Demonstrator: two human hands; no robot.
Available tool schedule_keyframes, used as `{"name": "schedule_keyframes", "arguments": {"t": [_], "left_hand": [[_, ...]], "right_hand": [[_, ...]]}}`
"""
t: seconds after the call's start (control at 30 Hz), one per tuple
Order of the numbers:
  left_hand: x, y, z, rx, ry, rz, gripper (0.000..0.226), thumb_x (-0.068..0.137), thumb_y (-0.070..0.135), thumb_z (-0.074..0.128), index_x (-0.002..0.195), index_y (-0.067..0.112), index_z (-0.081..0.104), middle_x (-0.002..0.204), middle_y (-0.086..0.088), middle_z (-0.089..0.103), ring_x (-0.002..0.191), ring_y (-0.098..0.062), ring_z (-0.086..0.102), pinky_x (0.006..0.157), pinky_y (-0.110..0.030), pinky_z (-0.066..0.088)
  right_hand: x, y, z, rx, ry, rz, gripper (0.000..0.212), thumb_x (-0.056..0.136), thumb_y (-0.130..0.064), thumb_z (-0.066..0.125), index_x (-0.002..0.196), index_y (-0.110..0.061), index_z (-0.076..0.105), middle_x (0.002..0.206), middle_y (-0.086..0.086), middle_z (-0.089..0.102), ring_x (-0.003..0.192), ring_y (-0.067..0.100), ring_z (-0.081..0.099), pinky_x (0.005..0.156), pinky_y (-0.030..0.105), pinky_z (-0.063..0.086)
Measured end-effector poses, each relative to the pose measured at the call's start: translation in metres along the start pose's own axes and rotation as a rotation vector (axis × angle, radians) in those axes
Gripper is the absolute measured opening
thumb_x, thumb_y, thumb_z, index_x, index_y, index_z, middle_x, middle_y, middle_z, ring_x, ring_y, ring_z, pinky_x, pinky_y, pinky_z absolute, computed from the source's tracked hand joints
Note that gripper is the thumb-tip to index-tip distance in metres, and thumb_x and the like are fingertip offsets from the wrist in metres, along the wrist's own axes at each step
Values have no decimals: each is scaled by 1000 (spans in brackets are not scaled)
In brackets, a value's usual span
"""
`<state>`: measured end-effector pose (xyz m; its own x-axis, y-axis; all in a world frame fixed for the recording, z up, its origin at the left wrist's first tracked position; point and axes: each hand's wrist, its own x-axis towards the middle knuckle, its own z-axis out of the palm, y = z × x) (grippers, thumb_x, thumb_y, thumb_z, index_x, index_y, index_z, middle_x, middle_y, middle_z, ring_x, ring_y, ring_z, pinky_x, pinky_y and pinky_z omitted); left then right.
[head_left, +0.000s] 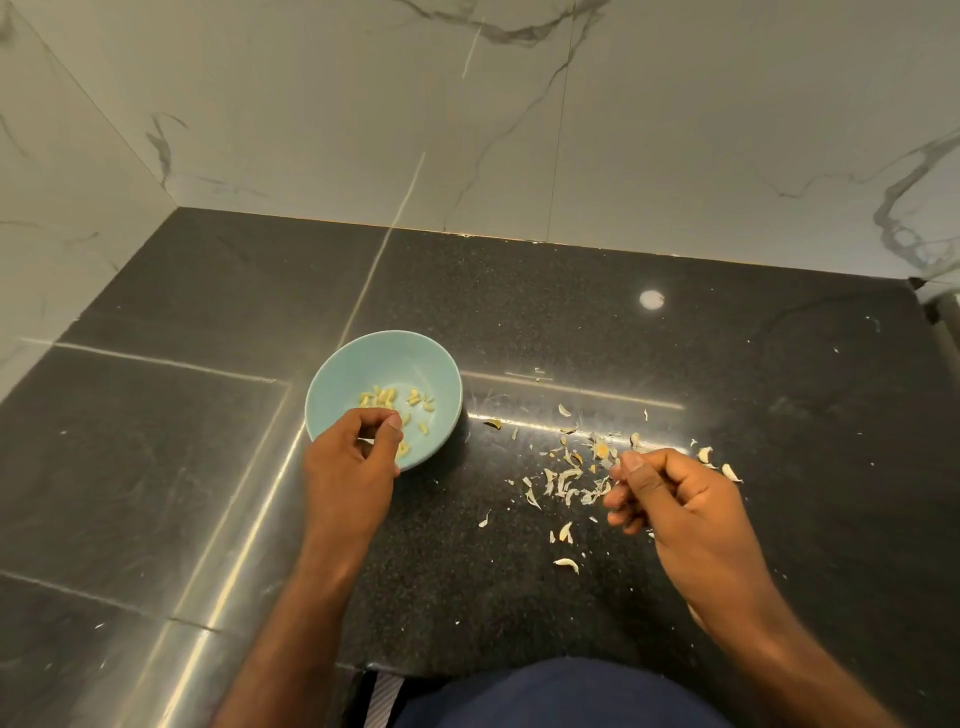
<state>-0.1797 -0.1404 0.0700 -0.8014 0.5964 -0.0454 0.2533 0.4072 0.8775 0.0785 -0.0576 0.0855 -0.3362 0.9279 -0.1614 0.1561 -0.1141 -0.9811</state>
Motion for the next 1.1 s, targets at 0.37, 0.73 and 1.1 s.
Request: {"name": "schedule_keyframes", "arguments": {"t": [0.37, 0.73, 1.1], "left_hand": [[-72, -1, 60, -4, -586, 223, 15, 92, 12, 68, 105, 18, 71, 84, 12, 68, 75, -5, 64, 69, -16, 50], [-89, -43, 76, 97, -547, 407, 10, 94, 15, 65, 100, 17, 72, 93, 9, 66, 87, -4, 62, 76, -20, 50], [-91, -14, 54, -98, -722, 128, 11, 90, 19, 71, 98, 26, 74, 86, 11, 73, 81, -2, 68, 71, -18, 53]], "right_hand": [[1, 28, -9, -525, -72, -7, 22, 95, -29, 66, 105, -47, 61, 92, -21, 68, 78, -2, 65, 74, 28, 57], [-24, 67, 8, -844, -238, -95, 19, 93, -34, 67, 110, -31, 73, 92, -17, 56, 77, 1, 55, 75, 24, 48], [-34, 44, 17, -653, -192, -169, 4, 96, -26, 63, 98, -26, 67, 92, -17, 59, 88, 1, 57, 72, 15, 45]]}}
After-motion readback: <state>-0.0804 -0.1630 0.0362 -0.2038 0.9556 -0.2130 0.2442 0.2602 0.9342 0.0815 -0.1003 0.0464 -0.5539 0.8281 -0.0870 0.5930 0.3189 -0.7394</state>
